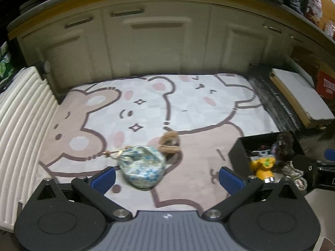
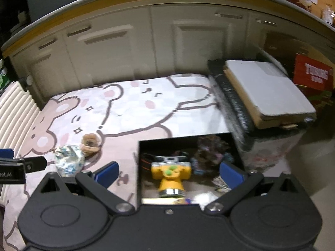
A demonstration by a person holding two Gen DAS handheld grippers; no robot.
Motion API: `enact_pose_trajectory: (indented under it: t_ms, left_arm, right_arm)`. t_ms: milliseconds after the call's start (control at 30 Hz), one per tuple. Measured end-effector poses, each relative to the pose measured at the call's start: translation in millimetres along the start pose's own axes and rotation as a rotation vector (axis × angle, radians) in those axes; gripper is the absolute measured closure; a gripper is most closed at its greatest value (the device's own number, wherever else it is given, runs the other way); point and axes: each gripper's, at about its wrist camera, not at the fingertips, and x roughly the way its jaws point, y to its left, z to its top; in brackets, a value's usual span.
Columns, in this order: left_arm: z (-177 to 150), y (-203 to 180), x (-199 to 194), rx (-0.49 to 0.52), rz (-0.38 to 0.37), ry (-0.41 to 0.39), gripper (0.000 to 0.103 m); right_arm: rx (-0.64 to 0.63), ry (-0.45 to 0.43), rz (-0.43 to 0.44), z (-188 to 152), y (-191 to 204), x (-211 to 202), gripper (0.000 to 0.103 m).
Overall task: Organize objects
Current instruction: 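Lift both open tools out of the box and move toward the floral pouch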
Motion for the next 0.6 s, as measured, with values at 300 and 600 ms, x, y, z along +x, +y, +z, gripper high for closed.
enact_pose_trajectory:
  t_ms: [300,600]
  left_arm:
    - [-3.2,46.0,-5.4,-0.071,0.051,-0.018,0.0]
    - [-10.6,83.2,-1.8,-0.143,0.079,-0.02,0.0]
  right_arm:
    - [-0.055,-0.004,0.062,6.6,45.1,9.9,0.0]
    - [-0.108,-0.01,0.111,10.6,80.5,17.1,0.0]
